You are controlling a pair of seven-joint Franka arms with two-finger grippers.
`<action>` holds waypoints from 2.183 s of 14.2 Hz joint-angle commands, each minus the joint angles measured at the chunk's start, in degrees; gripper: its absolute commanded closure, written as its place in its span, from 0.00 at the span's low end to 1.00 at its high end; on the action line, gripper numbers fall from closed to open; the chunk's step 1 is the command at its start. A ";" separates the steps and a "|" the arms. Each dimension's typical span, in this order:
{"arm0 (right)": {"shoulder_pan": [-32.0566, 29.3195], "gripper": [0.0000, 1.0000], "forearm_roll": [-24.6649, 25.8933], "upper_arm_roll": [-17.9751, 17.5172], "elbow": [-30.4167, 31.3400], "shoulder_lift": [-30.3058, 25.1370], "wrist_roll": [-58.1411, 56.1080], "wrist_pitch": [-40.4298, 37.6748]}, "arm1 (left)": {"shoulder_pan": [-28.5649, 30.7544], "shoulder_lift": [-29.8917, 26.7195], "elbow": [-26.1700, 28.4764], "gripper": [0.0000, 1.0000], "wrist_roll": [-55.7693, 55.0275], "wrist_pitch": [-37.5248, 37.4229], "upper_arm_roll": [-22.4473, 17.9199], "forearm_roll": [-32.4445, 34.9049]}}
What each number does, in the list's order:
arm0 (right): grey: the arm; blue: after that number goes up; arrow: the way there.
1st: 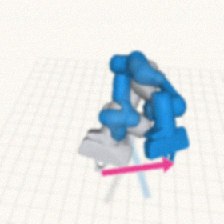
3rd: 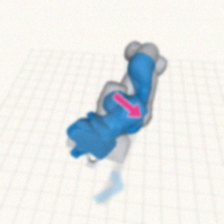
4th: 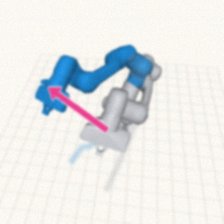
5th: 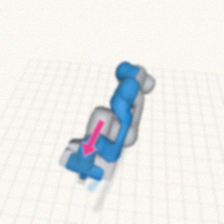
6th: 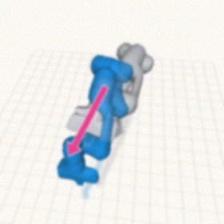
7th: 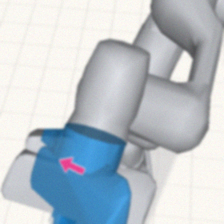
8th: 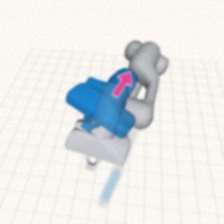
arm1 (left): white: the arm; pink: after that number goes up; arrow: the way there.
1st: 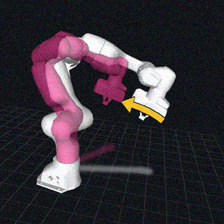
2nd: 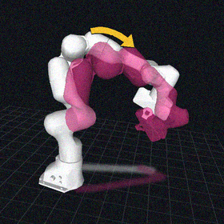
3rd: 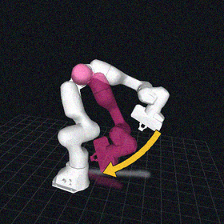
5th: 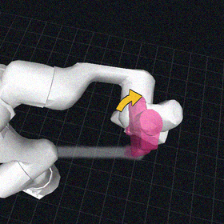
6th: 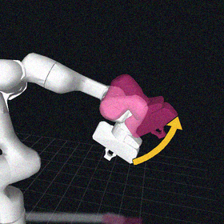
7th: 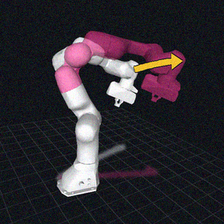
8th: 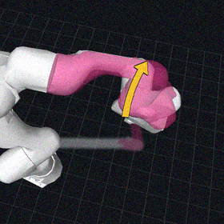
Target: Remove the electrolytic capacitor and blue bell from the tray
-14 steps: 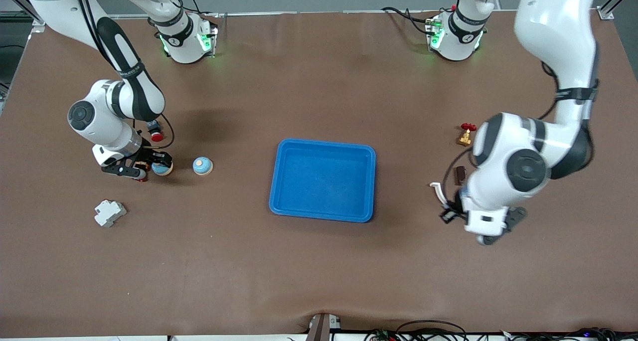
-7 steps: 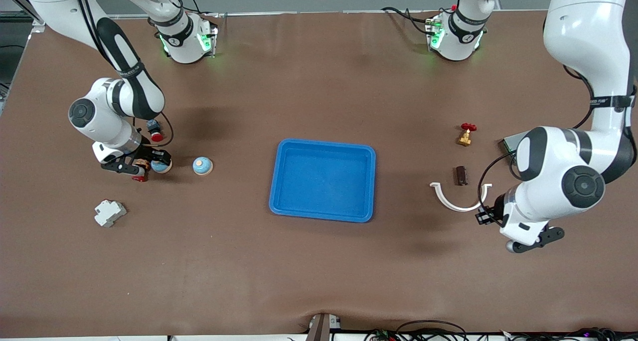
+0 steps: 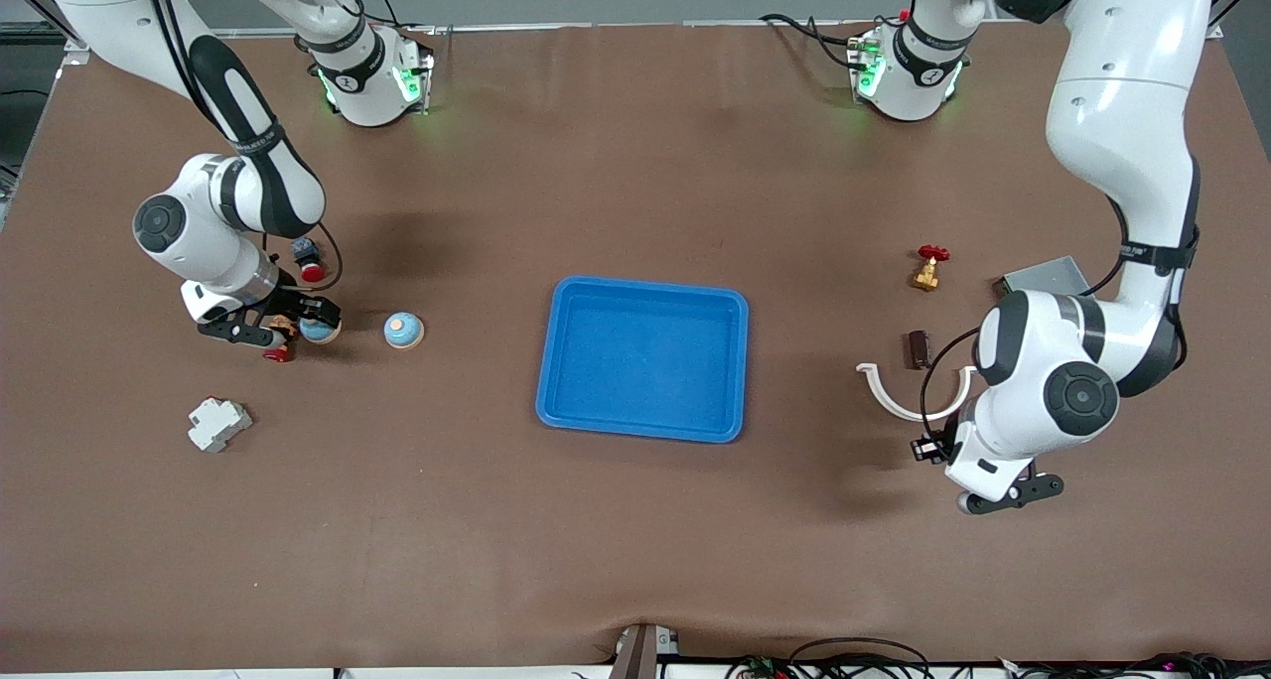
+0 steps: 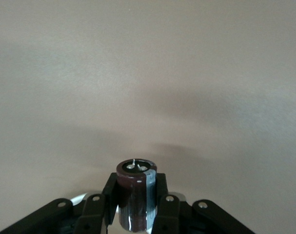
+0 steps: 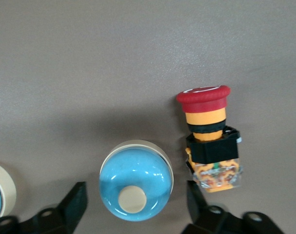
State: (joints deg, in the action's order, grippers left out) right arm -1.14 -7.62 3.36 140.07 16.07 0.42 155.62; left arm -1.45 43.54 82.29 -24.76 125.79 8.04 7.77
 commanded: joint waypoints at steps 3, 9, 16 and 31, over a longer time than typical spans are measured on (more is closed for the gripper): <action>2.09 0.00 -0.82 -1.25 -3.11 -6.57 4.82 -11.42 | 0.30 2.86 -0.37 0.98 0.51 3.58 0.13 1.29; 10.09 0.00 -0.47 -1.25 -21.04 -7.11 21.96 -33.26 | 0.13 4.89 -0.37 0.97 0.25 5.60 -0.22 1.99; 10.10 0.00 6.02 -0.81 -41.85 -6.75 17.88 -52.75 | 0.13 6.12 -0.29 0.93 0.33 8.07 -0.22 2.08; 0.52 0.00 5.33 -0.46 -57.01 -7.81 4.76 -64.65 | 6.10 -0.46 -0.11 0.00 13.77 1.14 0.57 1.90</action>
State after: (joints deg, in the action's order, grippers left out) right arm 0.58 -1.90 3.32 84.38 8.06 6.19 92.08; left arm 4.17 46.00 81.04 -12.62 130.29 7.87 8.54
